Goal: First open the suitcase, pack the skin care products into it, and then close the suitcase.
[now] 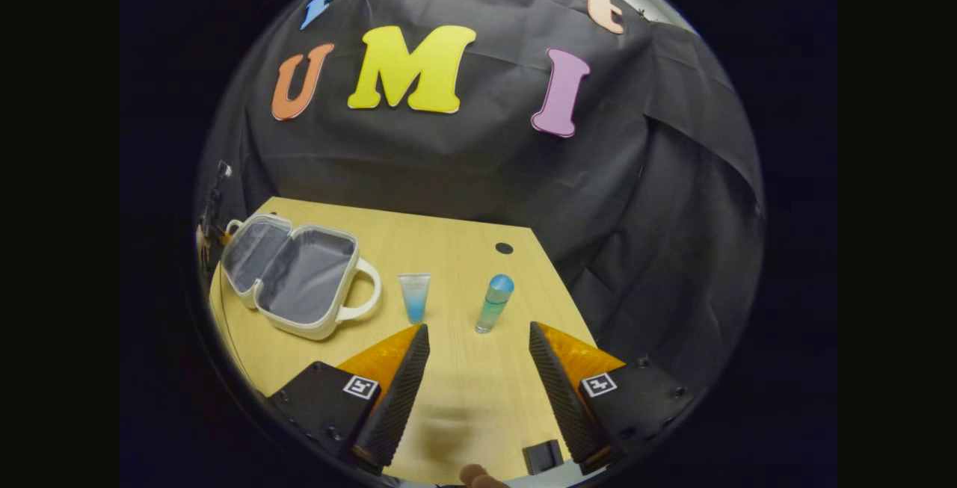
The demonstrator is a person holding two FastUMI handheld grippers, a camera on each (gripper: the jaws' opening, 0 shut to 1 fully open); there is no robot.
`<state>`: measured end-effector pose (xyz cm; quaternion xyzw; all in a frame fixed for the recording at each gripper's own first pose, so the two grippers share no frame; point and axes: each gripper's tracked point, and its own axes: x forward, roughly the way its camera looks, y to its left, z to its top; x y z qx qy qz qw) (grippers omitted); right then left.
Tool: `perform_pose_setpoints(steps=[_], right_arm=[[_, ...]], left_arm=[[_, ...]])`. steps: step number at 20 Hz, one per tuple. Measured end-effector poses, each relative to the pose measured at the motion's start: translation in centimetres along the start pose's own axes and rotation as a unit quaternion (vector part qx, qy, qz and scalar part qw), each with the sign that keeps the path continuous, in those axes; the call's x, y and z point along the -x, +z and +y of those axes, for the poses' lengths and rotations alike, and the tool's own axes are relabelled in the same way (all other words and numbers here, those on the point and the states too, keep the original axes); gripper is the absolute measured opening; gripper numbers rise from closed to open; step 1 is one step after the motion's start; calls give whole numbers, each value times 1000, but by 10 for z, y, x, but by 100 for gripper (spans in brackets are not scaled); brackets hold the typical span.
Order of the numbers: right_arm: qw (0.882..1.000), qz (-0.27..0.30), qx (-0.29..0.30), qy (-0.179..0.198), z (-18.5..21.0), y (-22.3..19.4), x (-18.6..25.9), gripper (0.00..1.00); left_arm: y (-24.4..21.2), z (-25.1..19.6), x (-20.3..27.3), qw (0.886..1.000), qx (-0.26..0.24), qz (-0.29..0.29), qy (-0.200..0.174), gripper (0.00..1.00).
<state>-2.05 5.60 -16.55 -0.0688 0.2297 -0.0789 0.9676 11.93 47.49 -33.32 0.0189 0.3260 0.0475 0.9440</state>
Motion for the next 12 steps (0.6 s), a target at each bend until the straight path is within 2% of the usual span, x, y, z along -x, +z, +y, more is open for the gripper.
perform_pose_setpoints(steps=[1, 2, 3, 6, 7, 8, 9, 10, 11, 12], right_arm=[[1000, 1, 4, 0, 0, -1, 1, 80], [1000, 2, 10, -1, 0, -2, 2, 80], [1000, 4, 16, -2, -1, -4, 2, 80], [1000, 6, 23, -2, -4, -5, 2, 80], [1000, 5, 24, -1, -4, -5, 1, 80], [1000, 3, 26, 1, -5, -4, 0, 80], [1000, 3, 29, 3, -5, -5, -1, 80], [999, 0, 35, 5, -5, -4, -4, 80], [999, -6, 43, 8, -5, -3, -5, 80], [999, -15, 51, 13, -5, 0, -7, 80]], left_arm=[[-5, -1, -7, 1000, 8, 1, -9, 4], [-10, -6, -15, 1000, 12, 7, -14, 0], [-10, -7, -18, 1000, 18, 6, -17, 5], [-8, -5, -16, 999, 26, 2, -25, 6], [-9, 0, -16, 1000, 27, 5, -12, 11], [-10, 6, -15, 1000, 27, 5, 2, 17], [-13, 13, -14, 999, 25, 9, 20, 31], [-14, 20, -7, 999, 25, 14, 33, 40], [-13, 22, 0, 999, 27, 16, 41, 58], [-12, 20, 9, 998, 28, 17, 50, 65]])
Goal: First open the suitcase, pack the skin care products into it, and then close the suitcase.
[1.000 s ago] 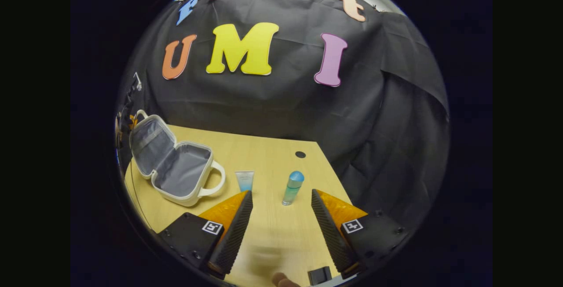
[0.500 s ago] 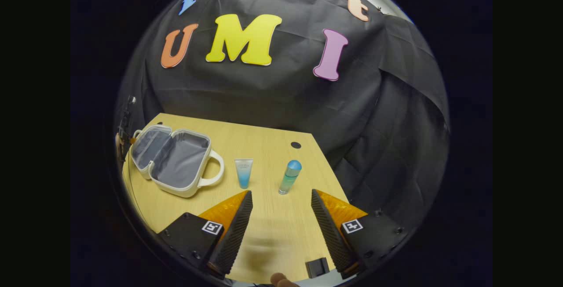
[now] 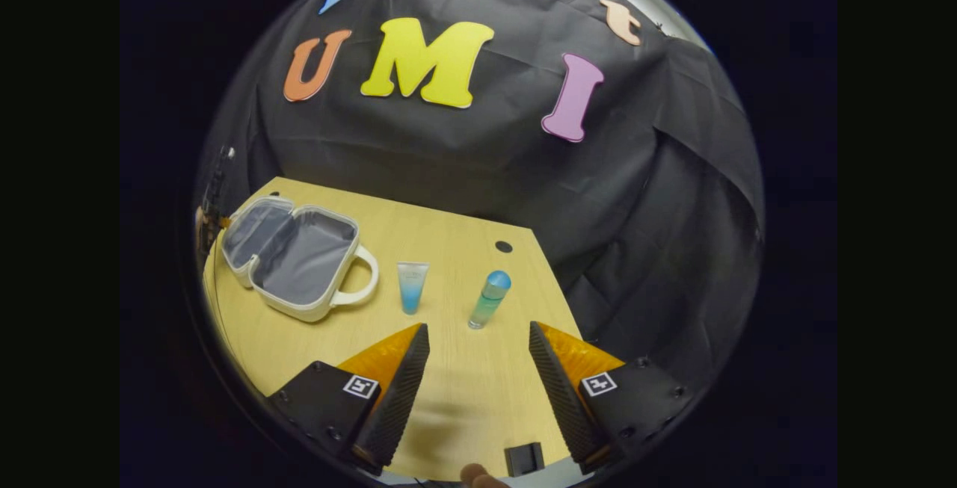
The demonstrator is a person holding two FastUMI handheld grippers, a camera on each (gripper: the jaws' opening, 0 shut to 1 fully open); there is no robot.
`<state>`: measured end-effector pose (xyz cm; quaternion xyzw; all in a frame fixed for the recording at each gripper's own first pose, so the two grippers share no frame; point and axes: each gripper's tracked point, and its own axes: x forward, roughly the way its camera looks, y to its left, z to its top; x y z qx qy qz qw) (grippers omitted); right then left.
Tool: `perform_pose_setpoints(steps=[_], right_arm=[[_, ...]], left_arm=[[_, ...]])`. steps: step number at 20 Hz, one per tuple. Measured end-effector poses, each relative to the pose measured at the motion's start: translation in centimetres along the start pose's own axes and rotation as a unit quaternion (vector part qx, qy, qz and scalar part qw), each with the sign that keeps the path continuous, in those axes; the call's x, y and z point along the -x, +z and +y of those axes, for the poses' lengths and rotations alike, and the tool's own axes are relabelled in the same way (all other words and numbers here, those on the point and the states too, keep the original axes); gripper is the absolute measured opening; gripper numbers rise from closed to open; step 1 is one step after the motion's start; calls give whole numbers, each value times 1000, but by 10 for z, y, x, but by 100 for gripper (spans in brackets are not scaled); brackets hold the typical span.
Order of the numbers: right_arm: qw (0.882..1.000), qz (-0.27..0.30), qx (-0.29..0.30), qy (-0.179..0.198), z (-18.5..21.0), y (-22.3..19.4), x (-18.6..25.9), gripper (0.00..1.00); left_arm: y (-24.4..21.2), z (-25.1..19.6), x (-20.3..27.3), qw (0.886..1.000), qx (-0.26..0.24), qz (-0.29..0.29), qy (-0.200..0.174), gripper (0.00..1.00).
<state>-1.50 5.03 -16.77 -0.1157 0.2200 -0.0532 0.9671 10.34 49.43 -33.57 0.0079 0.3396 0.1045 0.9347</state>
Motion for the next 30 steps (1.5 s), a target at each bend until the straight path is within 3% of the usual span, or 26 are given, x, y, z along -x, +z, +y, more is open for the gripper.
perform_pose_setpoints(steps=[1, 5, 12, 17, 21, 23, 24, 25, 27, 30], right_arm=[[1000, -8, 7, 9, 2, 1, -1, 80], [998, -25, 27, 45, -2, 0, -9, 79], [996, -27, 22, 78, -42, -9, -33, 80], [996, -11, 18, 85, -78, -24, -51, 80], [996, -1, 24, 86, -105, -37, -61, 80], [997, 4, 23, 79, -122, -41, -65, 79], [997, 6, 23, 78, -129, -43, -66, 80], [997, 8, 22, 79, -132, -45, -69, 79], [996, 15, 22, 80, -141, -52, -75, 80], [996, 36, 30, 80, -150, -67, -82, 80]], left_arm=[[1, 0, 10, 1000, 3, -1, 10, 83], [19, -36, 54, 999, 36, -36, 8, 98], [62, -194, 138, 991, 29, -115, -59, 100], [60, -350, 192, 978, -23, -128, -160, 98], [36, -478, 235, 955, -55, -115, -269, 98], [24, -522, 246, 949, -72, -109, -286, 98], [19, -542, 213, 948, -76, -99, -293, 98], [4, -551, 211, 947, -77, -92, -299, 98], [6, -576, 215, 948, -70, -75, -301, 98], [-5, -605, 171, 954, -61, -58, -289, 98]])
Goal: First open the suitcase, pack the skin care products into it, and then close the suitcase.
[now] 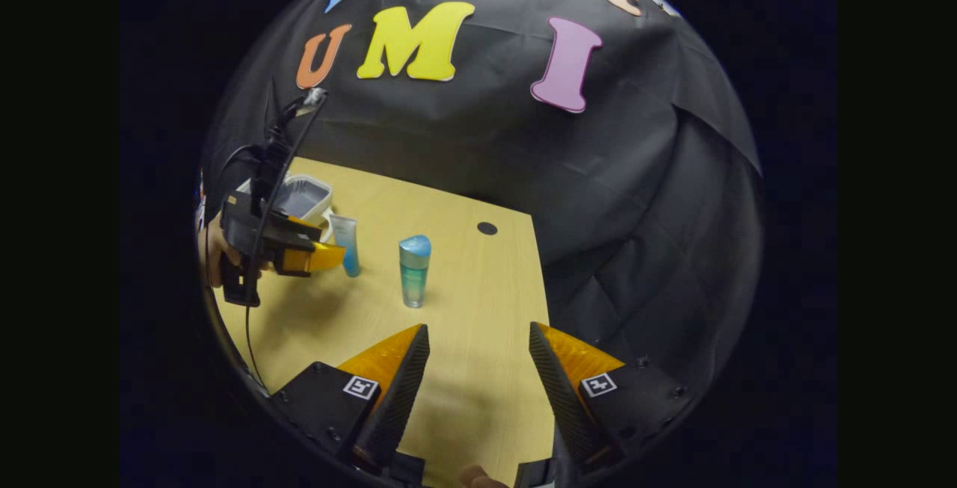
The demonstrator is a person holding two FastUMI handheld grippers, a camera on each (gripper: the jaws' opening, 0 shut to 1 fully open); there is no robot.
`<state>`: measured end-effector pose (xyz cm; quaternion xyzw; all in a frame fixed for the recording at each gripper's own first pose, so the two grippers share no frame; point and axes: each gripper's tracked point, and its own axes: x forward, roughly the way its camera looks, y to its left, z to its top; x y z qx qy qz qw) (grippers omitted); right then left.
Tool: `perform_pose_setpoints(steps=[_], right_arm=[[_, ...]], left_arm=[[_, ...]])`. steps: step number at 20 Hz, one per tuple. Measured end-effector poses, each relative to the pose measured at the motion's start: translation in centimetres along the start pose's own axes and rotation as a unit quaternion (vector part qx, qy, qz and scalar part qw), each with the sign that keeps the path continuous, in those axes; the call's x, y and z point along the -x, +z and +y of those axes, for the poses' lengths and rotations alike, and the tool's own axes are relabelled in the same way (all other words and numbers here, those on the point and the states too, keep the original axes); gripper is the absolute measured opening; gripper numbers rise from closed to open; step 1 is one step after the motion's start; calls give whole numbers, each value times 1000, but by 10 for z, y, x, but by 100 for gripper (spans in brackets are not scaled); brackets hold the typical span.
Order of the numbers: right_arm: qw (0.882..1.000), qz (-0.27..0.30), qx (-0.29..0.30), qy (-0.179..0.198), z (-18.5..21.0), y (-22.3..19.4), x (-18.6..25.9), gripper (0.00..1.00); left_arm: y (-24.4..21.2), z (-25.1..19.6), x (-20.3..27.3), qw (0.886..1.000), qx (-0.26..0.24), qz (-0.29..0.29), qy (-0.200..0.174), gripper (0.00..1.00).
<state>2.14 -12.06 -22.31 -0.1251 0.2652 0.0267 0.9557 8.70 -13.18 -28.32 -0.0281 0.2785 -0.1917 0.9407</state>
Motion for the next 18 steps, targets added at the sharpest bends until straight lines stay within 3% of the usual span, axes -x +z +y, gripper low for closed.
perform_pose_setpoints(steps=[3, 4, 5, 6, 13, 14, 15, 18], right_arm=[[1000, 15, 8, 3, -6, -11, -10, 79], [1000, 18, 10, 4, -8, -13, -13, 79], [1000, 22, 12, 4, -9, -16, -17, 80], [1000, 23, 14, 5, -11, -17, -20, 80], [998, 8, -11, 63, 23, 10, -48, 80], [998, 4, -8, 69, 29, 16, -54, 80], [997, 0, -3, 74, 37, 21, -60, 79], [996, 2, -6, 92, 62, 33, -78, 80]], left_arm=[[-8, 9, -33, 1000, -1, 10, 29, 96], [-10, 12, -43, 999, 1, 9, 37, 100], [-10, 17, -49, 999, 1, 6, 49, 89], [-10, 20, -54, 999, 4, 4, 54, 92], [-14, 21, -61, 998, 29, -3, 52, 50], [-15, 19, -59, 998, 32, 1, 50, 53], [-16, 18, -54, 998, 33, 4, 50, 48], [-7, 11, -25, 998, 41, -3, 39, 47]])
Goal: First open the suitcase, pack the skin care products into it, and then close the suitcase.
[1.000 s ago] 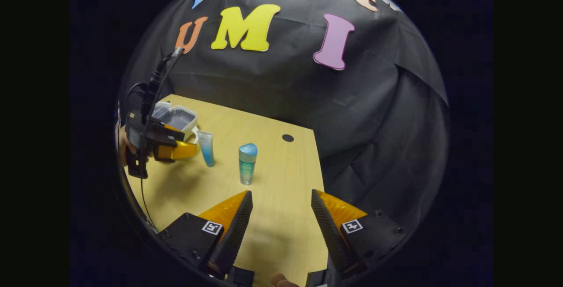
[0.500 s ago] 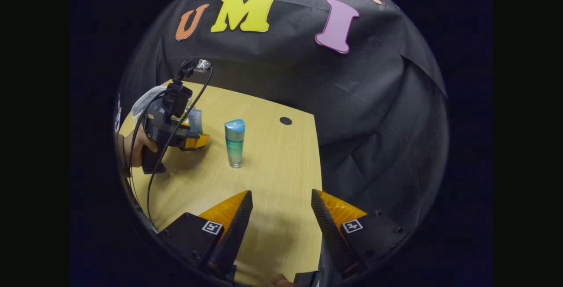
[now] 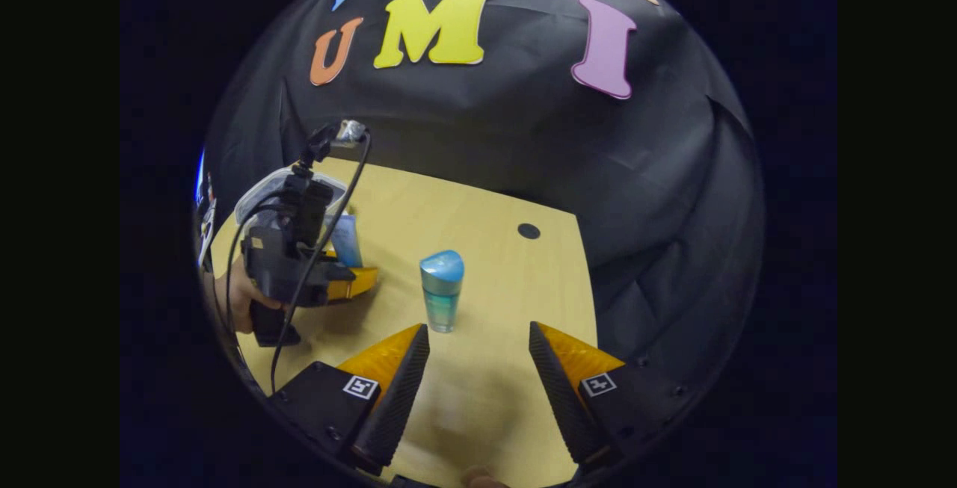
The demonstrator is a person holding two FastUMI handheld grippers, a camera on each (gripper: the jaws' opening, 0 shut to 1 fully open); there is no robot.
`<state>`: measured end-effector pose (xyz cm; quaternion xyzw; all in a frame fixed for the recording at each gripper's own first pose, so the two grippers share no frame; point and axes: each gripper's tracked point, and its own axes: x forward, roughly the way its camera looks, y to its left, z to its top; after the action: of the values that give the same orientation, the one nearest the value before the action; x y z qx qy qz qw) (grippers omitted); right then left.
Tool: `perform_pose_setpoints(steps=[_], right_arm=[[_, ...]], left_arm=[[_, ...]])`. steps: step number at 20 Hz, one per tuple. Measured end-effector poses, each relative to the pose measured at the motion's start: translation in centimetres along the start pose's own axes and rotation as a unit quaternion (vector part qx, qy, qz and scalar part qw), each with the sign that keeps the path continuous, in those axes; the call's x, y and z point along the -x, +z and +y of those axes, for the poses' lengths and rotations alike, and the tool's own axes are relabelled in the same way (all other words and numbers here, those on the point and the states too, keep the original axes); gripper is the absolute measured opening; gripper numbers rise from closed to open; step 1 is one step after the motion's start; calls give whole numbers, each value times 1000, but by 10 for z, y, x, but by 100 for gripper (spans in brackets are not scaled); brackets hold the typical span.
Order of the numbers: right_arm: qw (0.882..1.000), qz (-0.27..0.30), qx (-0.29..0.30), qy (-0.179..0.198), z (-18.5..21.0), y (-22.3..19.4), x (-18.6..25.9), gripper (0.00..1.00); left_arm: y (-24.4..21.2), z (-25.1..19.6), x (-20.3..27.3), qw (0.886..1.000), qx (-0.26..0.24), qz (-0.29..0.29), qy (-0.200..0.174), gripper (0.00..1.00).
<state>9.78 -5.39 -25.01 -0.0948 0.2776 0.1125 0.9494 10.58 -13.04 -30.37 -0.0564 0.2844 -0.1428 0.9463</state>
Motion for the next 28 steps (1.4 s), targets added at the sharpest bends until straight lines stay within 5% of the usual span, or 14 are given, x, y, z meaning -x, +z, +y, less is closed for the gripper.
perform_pose_setpoints(steps=[5, 12, 15, 16, 20, 28], right_arm=[[1000, 15, -13, 0, 24, 2, -52, 79], [998, 24, -61, -25, 32, -3, -107, 77], [996, 27, -77, -44, 28, -4, -111, 57], [995, 27, -84, -47, 29, -7, -114, 47], [994, 32, -88, -59, 32, -9, -109, 40], [994, 19, -87, -55, 77, -1, -23, 39]], left_arm=[[34, 5, 81, 999, -25, -43, -2, 46], [103, 56, 199, 991, -18, -119, 51, 46], [117, 71, 239, 989, -6, -140, 54, 46], [120, 83, 245, 988, -5, -143, 59, 46], [121, 128, 263, 987, -1, -144, 75, 46], [88, 180, 221, 991, -37, -118, 58, 45]])
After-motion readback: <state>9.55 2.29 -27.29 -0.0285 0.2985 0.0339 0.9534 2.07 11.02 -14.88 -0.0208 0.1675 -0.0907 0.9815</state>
